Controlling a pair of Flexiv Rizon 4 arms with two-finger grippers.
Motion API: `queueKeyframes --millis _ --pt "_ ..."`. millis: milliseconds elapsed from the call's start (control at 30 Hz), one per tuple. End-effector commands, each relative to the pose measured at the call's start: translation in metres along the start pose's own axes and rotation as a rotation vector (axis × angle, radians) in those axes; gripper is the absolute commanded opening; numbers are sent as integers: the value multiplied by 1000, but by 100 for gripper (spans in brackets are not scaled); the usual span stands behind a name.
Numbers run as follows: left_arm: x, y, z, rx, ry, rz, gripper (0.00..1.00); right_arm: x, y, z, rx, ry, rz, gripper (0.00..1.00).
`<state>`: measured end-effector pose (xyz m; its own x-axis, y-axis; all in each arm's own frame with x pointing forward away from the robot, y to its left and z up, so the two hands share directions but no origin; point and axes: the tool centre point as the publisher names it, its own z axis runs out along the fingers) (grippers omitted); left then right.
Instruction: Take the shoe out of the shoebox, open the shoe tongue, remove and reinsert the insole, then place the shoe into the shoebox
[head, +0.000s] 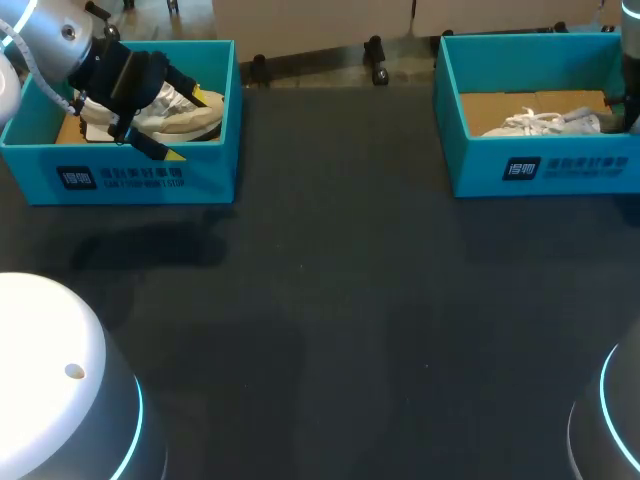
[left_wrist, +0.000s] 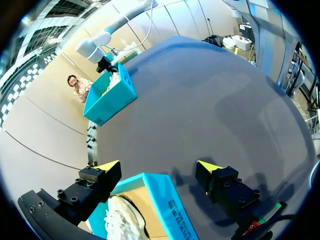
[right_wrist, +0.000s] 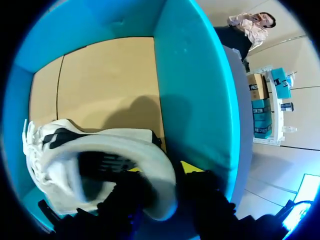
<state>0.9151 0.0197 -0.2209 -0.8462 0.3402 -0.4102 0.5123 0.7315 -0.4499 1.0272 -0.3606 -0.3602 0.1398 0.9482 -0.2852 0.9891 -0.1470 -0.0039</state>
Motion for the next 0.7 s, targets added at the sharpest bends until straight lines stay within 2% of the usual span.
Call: queueKeyframes --millis 33,267,567,700 --pt "0 0 -1 -3 3 -1 100 -1 -4 -7 -6 -10 7 42" --pt "0 0 -1 -3 3 -1 100 0 -8 -23 -19 -27 18 41" --pt "0 0 -1 -3 3 -1 100 -3 -12 -61 -80 -53 51 45" --pt "0 0 -1 -3 3 -1 100 2 -14 -74 -110 -53 52 45"
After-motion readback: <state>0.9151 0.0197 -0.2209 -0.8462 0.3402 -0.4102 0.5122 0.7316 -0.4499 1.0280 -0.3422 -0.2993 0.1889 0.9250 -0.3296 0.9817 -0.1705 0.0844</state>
